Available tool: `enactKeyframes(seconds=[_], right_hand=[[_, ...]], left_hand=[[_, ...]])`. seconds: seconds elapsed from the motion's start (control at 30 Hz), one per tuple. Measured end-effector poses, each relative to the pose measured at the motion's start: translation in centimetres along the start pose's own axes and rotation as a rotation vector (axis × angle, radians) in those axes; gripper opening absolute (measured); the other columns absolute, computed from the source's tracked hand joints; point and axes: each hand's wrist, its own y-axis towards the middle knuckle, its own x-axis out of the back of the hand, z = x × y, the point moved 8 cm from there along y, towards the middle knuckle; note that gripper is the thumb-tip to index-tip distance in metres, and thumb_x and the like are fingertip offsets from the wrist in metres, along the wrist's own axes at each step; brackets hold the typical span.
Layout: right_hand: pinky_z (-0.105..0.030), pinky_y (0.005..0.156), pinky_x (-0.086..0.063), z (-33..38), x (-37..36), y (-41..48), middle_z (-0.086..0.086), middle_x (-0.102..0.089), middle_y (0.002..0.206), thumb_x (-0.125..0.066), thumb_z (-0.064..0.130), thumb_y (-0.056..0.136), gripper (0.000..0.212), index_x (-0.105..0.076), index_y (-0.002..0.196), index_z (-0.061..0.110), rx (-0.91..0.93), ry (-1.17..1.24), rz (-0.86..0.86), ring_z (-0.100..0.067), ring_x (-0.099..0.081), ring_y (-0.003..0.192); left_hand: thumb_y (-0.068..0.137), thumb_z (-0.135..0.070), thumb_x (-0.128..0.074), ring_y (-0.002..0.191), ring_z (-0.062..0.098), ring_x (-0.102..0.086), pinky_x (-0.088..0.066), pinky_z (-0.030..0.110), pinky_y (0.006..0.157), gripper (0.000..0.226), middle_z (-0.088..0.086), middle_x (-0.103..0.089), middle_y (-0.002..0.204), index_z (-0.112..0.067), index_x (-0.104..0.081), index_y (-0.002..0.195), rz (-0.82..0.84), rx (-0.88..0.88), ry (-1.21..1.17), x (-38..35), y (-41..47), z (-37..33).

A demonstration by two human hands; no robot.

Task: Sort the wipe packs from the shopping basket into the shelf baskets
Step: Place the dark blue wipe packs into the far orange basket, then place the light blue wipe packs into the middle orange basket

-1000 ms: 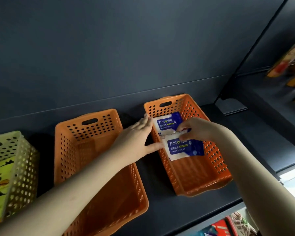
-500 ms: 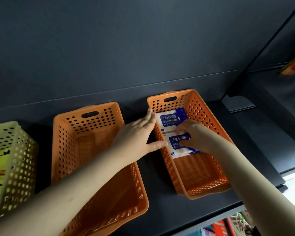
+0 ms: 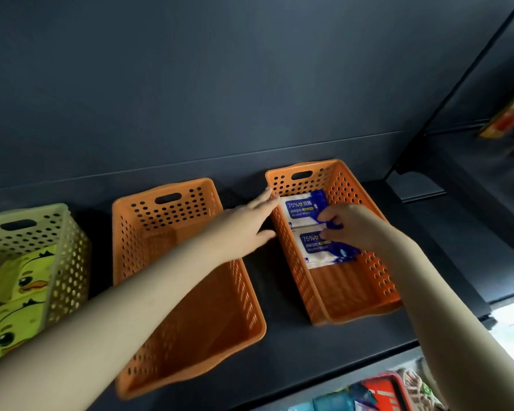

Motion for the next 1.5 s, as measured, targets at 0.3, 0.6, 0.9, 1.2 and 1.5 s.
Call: enactKeyframes(seconds=[0.3,0.6,0.9,1.2,1.5], right_hand=[[-0.033,0.091,-0.047,5.7,2.2,-16.4,-0.005,-0.063,0.125,-0.063,0.017,0.09,0.034,-0.063,0.124,0.016,0.07,0.158,-0.686,-0.026,-0.06,0.111],[-0.032,0.079,-0.05,11.2,-13.8,-33.9,-0.009,-0.07,0.11,-0.061,0.017,0.092,0.036,-0.06,0.127,0.015,-0.078,0.302,-0.618,-0.027,-0.066,0.097],[-0.034,0.094,-0.051,6.6,-32.9,-44.1,-0.002,-0.069,0.117,-0.059,0.014,0.091,0.032,-0.064,0.122,0.014,-0.462,0.611,-0.274,-0.019,-0.065,0.108],[-0.024,0.072,-0.04,-8.9,-40.1,-44.4,-0.016,-0.069,0.115,-0.057,0.016,0.095,0.029,-0.063,0.122,0.009,-0.721,0.662,-0.072,-0.03,-0.065,0.106],[-0.032,0.085,-0.043,-23.0,-46.2,-30.7,-0.015,-0.065,0.123,-0.054,0.026,0.096,0.035,-0.059,0.128,0.012,-0.676,0.505,0.072,-0.034,-0.059,0.113]], left_hand=[[0.097,-0.024,-0.053,0.128,0.012,-0.046,-0.028,0.018,0.104,0.034,-0.005,-0.048,0.143,-0.02,-0.057,0.131,-0.446,-0.039,-0.245,6.0,-11.0,0.3],[0.097,-0.016,-0.052,0.121,0.005,-0.051,-0.038,0.019,0.102,0.029,-0.008,-0.058,0.13,-0.018,-0.063,0.124,-0.401,-0.142,-0.452,-6.5,-31.6,-3.1],[0.096,-0.016,-0.055,0.116,0.017,-0.058,-0.041,0.021,0.098,0.032,0.001,-0.061,0.128,-0.011,-0.061,0.127,-0.025,0.161,-0.557,-26.2,-40.3,-4.3],[0.096,-0.012,-0.053,0.109,0.015,-0.062,-0.042,0.018,0.088,0.025,0.006,-0.066,0.12,-0.008,-0.063,0.119,0.211,0.544,-0.763,-41.2,-35.6,-7.4],[0.092,-0.028,-0.054,0.091,0.019,-0.057,-0.041,0.033,0.082,0.02,0.002,-0.062,0.088,-0.011,-0.064,0.092,0.184,0.785,-0.904,-54.7,-23.1,-8.1]])
